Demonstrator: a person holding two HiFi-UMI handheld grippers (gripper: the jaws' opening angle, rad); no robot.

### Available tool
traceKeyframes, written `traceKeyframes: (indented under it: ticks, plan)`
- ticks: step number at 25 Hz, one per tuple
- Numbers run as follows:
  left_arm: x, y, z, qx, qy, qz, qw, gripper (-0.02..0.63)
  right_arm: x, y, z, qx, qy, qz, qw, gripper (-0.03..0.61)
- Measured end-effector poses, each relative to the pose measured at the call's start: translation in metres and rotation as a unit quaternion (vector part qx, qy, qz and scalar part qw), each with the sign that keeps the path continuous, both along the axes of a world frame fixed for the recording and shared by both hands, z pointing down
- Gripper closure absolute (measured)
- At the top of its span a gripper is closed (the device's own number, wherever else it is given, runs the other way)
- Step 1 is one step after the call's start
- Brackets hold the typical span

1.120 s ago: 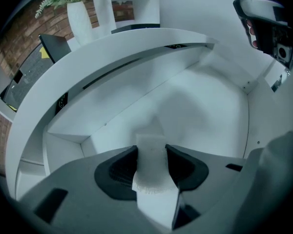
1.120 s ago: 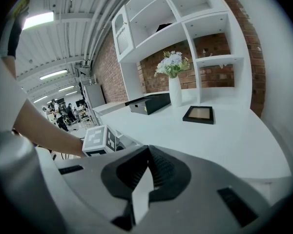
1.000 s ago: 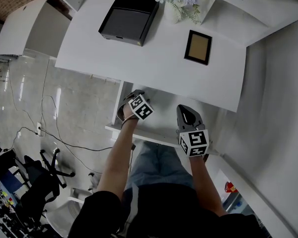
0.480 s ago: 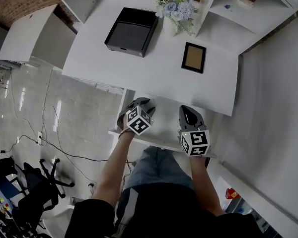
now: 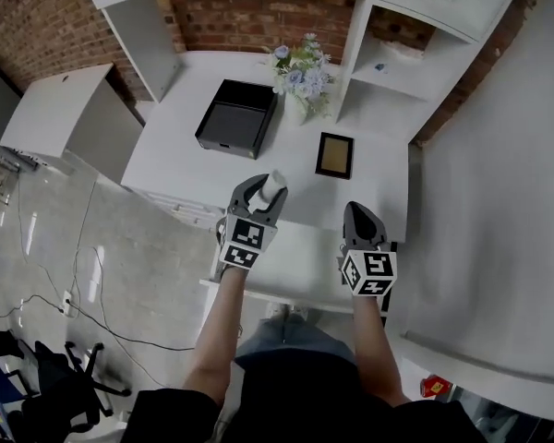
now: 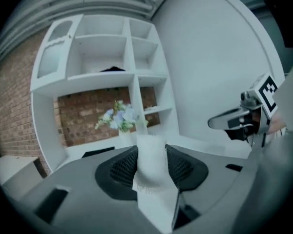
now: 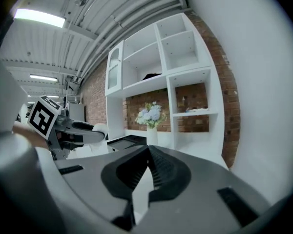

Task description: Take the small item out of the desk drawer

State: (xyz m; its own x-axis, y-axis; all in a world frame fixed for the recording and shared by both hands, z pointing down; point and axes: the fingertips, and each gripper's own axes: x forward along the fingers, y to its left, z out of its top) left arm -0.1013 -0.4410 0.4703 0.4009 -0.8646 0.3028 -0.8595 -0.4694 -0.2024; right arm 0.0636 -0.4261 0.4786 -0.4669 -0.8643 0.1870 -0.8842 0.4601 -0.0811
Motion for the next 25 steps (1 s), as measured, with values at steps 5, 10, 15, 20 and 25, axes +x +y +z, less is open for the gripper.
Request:
traceKeyframes:
  ticks: [5, 10, 15, 20, 25]
  plan:
    - [-0.006, -0.006, -0.067, 0.084, 0.089, -0.050, 0.9912, 0.446, 0.032, -0.008, -0.035, 0.035, -0.018, 0.041, 0.998, 0.580]
    - [-0.007, 0.001, -0.087, 0.112, 0.126, -0.071, 0.9831, 0.446, 0.041, -0.007, -0.054, 0.060, -0.015, 0.049, 0.997, 0.580]
    - [-0.003, 0.008, -0.077, 0.107, 0.132, -0.072, 0.9828, 0.446, 0.043, -0.004, -0.057, 0.066, -0.013, 0.048, 0.997, 0.580]
    - [-0.002, 0.007, -0.077, 0.107, 0.132, -0.074, 0.9828, 0.446, 0.045, -0.004, -0.058, 0.068, -0.013, 0.047, 0.996, 0.580]
    - [-0.002, 0.009, -0.070, 0.099, 0.128, -0.077, 0.9838, 0.446, 0.046, -0.005, -0.056, 0.069, 0.001, 0.052, 0.996, 0.581]
